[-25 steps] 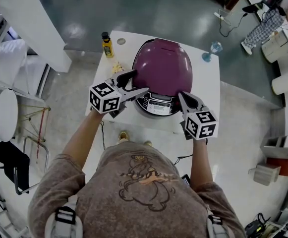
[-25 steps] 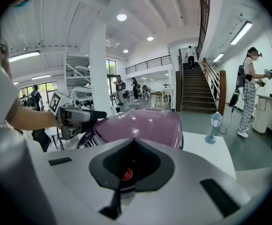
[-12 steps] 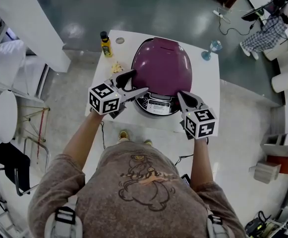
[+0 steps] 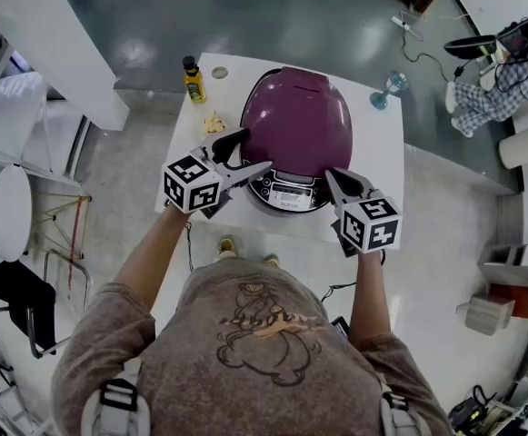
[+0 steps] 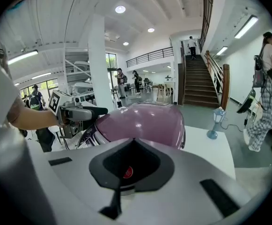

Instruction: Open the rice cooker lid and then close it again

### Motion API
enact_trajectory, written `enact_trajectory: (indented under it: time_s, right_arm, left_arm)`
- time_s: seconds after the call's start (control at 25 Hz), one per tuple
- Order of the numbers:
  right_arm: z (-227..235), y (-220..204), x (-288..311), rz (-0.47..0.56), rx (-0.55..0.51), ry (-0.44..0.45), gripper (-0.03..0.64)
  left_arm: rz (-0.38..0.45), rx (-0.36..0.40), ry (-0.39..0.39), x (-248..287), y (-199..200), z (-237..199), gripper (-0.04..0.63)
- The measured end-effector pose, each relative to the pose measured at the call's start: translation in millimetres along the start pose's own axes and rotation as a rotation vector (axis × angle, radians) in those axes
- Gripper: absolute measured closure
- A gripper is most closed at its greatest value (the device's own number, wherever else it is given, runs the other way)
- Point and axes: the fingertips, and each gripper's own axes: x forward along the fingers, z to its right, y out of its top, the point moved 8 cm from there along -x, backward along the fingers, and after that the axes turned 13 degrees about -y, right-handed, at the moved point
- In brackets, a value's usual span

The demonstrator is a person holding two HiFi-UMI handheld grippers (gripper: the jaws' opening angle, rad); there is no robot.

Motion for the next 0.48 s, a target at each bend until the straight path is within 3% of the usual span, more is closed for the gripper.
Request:
enact_trajectory:
  time_s: [0.48]
  right_arm:
    - [-3.7,1.3,2.3,-0.012,-0.045,-0.024,0.615]
  left_arm:
    - [0.028,-0.012,0.032,0.6,-0.9,-1.3,0.227]
